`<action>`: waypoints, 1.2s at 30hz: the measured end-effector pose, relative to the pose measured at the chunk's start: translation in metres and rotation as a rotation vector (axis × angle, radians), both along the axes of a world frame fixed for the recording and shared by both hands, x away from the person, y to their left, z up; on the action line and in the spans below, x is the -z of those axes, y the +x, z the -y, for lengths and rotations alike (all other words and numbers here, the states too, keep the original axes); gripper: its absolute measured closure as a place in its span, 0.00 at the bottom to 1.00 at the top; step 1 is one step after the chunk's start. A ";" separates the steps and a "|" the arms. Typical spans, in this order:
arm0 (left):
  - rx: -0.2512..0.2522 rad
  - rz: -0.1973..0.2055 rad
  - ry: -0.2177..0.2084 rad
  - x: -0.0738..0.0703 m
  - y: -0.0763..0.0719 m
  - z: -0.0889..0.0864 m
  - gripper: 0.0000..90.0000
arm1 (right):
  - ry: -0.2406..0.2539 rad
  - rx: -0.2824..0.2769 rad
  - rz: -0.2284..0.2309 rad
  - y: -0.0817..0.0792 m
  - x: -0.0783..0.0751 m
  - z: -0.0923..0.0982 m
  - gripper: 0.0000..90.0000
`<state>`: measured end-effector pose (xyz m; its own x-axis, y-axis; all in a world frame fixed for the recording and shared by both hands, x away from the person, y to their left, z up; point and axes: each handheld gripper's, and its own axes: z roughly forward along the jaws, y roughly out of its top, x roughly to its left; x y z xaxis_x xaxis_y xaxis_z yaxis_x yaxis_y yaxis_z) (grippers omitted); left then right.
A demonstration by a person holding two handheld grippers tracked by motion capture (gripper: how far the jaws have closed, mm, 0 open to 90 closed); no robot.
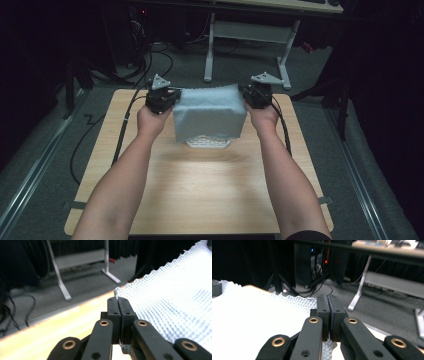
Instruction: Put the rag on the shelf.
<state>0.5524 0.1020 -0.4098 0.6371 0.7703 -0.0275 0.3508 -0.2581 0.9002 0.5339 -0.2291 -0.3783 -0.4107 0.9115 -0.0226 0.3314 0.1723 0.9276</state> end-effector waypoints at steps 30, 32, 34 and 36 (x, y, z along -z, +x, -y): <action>0.067 -0.172 -0.071 0.062 -0.021 -0.003 0.99 | 0.068 0.003 -0.170 -0.018 0.079 0.013 0.99; 0.066 -0.172 -0.071 0.062 -0.022 -0.003 0.98 | 0.067 0.001 -0.172 -0.018 0.081 0.013 0.99; 0.065 -0.172 -0.073 0.063 -0.023 -0.004 0.98 | 0.075 0.005 -0.180 -0.018 0.083 0.012 0.99; 0.062 -0.172 -0.076 0.064 -0.023 -0.005 0.98 | 0.078 0.002 -0.182 -0.018 0.085 0.012 0.99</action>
